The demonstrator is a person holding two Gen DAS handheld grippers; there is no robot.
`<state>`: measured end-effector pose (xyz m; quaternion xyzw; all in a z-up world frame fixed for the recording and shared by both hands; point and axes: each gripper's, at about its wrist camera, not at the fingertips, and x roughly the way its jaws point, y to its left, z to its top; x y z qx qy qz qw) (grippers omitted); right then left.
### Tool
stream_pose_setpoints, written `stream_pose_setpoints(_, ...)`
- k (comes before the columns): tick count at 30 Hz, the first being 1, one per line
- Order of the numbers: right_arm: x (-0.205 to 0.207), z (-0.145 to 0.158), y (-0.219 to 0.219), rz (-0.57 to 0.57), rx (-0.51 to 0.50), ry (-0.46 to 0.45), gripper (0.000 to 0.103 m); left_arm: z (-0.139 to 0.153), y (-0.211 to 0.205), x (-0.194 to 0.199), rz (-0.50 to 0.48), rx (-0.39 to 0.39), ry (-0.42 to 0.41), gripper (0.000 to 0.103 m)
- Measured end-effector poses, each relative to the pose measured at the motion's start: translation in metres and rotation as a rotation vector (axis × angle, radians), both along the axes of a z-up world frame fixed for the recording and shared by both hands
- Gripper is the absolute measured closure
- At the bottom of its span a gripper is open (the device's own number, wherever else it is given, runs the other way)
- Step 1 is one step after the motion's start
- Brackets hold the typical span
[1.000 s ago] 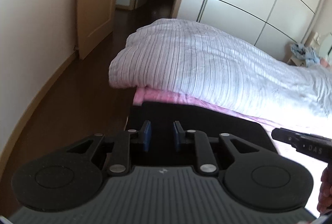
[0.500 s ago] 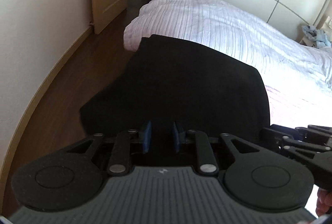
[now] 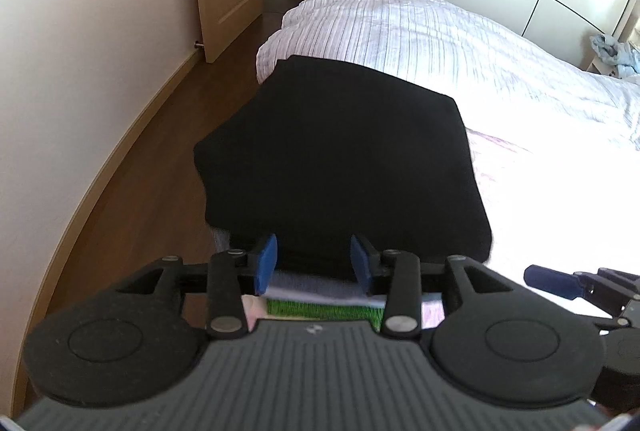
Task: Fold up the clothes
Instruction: 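Lower the trousers onto the clothes stack and open both tools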
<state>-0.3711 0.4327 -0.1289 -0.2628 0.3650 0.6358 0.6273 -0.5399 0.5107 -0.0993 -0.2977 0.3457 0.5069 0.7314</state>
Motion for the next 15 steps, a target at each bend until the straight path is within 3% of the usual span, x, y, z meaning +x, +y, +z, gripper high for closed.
stream_pose_setpoints(15, -0.020, 0.030, -0.089, -0.054, -0.022, -0.082, 0.054, 0.013, -0.088, -0.018, -0.030, -0.041, 0.044, 0.060)
